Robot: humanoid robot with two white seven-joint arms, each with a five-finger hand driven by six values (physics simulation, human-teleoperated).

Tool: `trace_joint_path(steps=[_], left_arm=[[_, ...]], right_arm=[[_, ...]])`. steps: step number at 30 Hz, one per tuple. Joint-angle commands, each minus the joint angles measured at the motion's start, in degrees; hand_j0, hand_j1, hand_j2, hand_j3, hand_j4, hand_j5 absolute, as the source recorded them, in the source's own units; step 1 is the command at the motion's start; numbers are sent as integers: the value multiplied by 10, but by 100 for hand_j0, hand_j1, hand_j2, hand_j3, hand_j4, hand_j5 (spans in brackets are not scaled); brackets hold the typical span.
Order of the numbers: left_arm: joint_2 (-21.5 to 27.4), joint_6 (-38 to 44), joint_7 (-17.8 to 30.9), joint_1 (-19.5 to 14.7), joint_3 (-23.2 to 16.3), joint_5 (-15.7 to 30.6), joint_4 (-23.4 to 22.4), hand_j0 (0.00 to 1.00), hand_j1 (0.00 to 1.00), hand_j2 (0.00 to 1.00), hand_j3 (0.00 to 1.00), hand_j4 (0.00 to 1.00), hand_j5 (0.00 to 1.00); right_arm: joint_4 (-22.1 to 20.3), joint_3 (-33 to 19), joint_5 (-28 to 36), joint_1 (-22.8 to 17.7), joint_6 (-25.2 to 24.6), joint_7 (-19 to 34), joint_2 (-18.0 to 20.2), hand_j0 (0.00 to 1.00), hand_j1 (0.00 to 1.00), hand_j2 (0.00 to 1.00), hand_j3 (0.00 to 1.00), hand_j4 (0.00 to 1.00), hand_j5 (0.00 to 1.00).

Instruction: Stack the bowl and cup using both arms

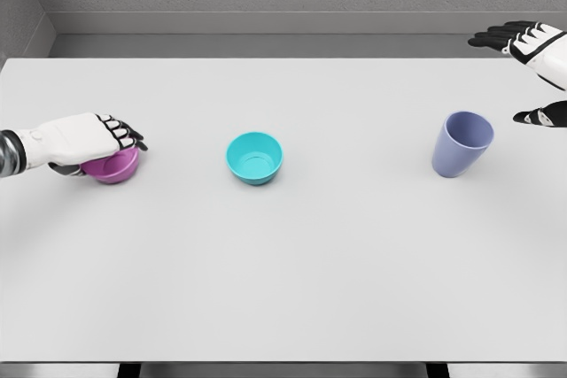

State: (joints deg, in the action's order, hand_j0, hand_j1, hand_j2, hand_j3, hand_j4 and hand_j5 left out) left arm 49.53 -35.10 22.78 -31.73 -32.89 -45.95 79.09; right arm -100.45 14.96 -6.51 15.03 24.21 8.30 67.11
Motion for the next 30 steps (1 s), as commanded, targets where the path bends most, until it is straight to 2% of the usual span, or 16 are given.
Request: trace_joint_path(steps=[1, 7, 10, 13, 19, 23, 26, 30], left_arm=[[1, 1, -1, 0, 1, 3, 3, 64, 64, 64, 64, 64, 64], [-4, 1, -5, -1, 10, 10, 4, 65, 65, 65, 65, 65, 65], [-7, 1, -7, -4, 11, 39, 6, 65, 65, 65, 65, 65, 65], [-8, 1, -10, -4, 13, 48, 7, 65, 65, 65, 65, 65, 65], [-53, 1, -11, -10, 15, 66, 8, 65, 65, 65, 65, 65, 65], [-77, 1, -10, -13, 20, 74, 30, 65, 65, 65, 65, 65, 65], [-100, 1, -8, -15, 20, 72, 47, 65, 65, 65, 65, 65, 65], [-134, 1, -5, -30, 19, 67, 47, 65, 65, 65, 65, 65, 65]], right_arm=[[0, 0, 3, 0, 0, 0, 1, 100, 100, 100, 100, 100, 100], [0, 1, 3, -1, 0, 0, 1, 100, 100, 100, 100, 100, 100], [0, 1, 3, -2, 0, 0, 2, 100, 100, 100, 100, 100, 100], [0, 1, 3, -1, 0, 0, 2, 100, 100, 100, 100, 100, 100], [0, 2, 3, -2, 0, 0, 2, 100, 100, 100, 100, 100, 100], [0, 2, 3, -2, 0, 0, 2, 100, 100, 100, 100, 100, 100], [0, 2, 4, -2, 0, 0, 2, 100, 100, 100, 100, 100, 100], [0, 2, 4, -2, 0, 0, 2, 100, 100, 100, 100, 100, 100]])
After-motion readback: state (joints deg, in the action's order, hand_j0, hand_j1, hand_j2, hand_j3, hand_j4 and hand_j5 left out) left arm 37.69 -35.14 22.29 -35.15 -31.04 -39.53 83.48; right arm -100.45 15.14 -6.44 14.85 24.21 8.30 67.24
